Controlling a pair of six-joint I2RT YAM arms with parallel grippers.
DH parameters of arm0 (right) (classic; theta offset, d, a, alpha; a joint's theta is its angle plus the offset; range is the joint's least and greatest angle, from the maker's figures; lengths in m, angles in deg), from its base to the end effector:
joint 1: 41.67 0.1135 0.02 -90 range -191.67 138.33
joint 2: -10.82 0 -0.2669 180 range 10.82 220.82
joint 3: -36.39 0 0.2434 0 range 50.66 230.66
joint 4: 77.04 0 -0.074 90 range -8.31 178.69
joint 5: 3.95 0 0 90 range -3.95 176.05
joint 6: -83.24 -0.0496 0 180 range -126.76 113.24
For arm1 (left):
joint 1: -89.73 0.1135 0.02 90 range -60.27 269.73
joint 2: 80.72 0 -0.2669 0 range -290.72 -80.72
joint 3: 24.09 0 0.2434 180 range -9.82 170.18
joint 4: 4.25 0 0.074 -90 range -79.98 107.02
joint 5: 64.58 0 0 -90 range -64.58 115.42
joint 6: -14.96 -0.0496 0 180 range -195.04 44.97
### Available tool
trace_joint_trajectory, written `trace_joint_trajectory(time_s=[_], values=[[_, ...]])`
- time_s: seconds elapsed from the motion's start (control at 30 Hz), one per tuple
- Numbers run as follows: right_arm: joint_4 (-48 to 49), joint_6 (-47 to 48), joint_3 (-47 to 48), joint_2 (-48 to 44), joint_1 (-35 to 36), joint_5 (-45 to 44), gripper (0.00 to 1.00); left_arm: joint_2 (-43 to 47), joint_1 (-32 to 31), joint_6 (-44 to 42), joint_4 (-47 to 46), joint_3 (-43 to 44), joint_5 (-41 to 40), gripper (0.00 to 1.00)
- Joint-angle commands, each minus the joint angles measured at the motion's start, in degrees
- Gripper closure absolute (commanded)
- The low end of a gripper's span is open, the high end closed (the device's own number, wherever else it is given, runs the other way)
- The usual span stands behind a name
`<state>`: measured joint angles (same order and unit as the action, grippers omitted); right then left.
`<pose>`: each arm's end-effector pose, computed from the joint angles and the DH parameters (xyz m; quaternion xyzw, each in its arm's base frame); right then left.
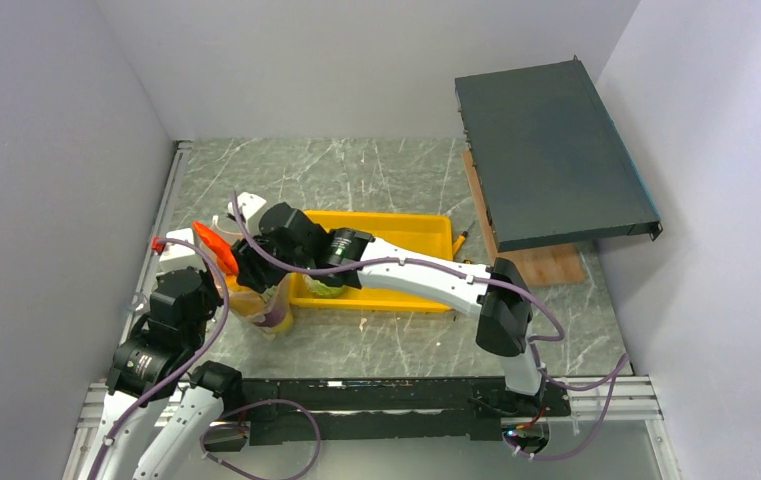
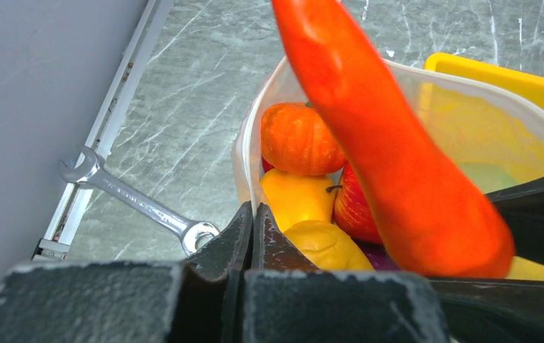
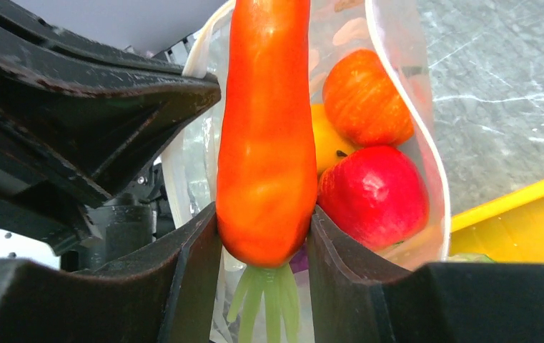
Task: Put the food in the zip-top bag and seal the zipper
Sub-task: Place the fake vegetable in the zipper food storage bag.
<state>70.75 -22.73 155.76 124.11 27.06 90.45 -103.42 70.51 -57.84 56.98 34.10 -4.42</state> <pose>0.1700 0.4472 0.3301 -0.3950 0.7507 0.3801 0.3687 0.0812 -0.0022 0.3070 -0.1225 0.8206 0.0465 0.5563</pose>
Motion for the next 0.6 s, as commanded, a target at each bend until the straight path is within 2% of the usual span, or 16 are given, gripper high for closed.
trace_joint_trajectory(time_s=[0.0,0.03,0.17,0.23,0.43,0.57], values=[[-9.3,0.3,9.0,0.7,0.3,-2.2,0.81,0.2,0.0,-0.7,-2.0,0.2,-0.6,1.00],[-10.7,0.1,9.9,1.1,0.3,-2.3,0.79,0.1,-0.1,-0.7,-2.0,0.2,-0.5,1.00],[-11.4,-0.8,9.6,1.1,0.4,-2.6,0.54,0.2,-0.1,-0.5,-1.7,0.3,-0.7,1.00],[-12.3,-1.0,10.6,1.1,0.5,-2.9,0.45,0.5,-0.1,-0.6,-1.9,0.1,-0.7,1.00],[-13.4,-0.1,12.2,1.7,0.5,-3.9,0.28,0.3,-0.1,-0.2,-1.5,0.4,-0.8,1.00],[-13.2,0.4,14.6,2.3,0.4,-4.3,0.26,0.4,-0.1,-0.4,-1.6,0.3,-0.7,1.00]])
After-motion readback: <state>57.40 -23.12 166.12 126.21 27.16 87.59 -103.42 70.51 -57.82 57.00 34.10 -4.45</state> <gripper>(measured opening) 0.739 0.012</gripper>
